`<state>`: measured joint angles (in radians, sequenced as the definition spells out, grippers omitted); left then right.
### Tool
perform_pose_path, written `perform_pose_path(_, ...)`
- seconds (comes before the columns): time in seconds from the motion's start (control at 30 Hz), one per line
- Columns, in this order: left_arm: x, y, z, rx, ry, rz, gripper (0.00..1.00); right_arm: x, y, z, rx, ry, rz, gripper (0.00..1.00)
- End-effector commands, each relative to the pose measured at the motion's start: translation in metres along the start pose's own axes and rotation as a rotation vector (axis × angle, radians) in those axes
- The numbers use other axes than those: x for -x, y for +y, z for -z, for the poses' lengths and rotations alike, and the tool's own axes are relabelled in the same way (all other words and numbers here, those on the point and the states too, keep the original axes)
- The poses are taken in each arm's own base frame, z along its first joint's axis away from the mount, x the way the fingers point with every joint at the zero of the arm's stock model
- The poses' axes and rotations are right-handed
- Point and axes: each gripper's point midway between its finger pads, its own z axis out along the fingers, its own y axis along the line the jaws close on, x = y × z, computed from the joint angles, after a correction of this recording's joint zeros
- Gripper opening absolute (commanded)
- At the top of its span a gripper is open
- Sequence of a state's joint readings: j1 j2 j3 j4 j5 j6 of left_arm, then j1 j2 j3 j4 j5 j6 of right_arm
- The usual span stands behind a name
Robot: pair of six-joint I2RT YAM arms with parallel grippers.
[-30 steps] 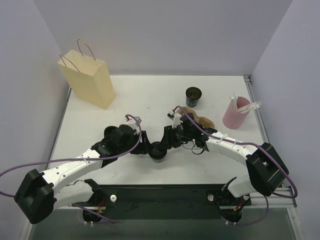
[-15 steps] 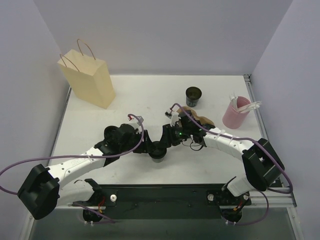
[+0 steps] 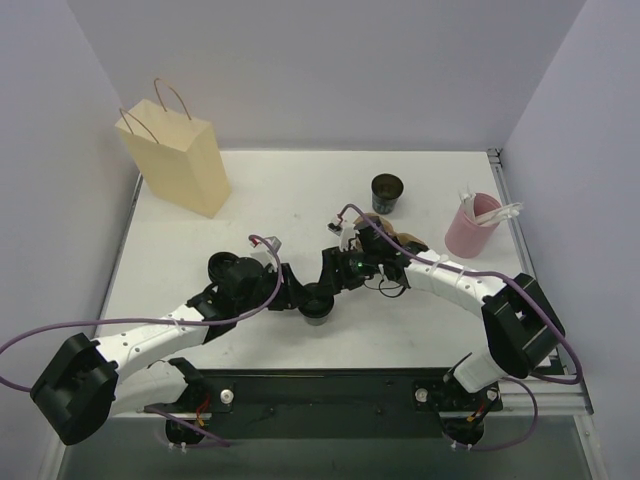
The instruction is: Pack the takeout coffee
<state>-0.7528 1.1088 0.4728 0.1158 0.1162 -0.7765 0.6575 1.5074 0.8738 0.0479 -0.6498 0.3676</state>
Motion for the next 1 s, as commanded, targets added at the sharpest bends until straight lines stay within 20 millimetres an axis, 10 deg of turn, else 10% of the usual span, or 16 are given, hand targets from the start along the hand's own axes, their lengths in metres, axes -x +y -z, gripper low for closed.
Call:
perform_pose_path(0.0,-0.033,0.032,0.003,0.103,0.088,-0.003,0.55,0.018,0.004,0.009,-0.008,-0.044,-0.003,0.55)
perform_pose_path(0.47,-0.038,0.038,0.004,0.139,0.084,0.003,0.55,0.045,0.000,0.041,-0.078,-0.182,-0.196,0.64)
perform_pose_path(0.97,-0.039,0.041,0.006,0.162,0.065,0.014,0.55,-0.004,-0.001,0.069,-0.193,-0.373,-0.604,0.55)
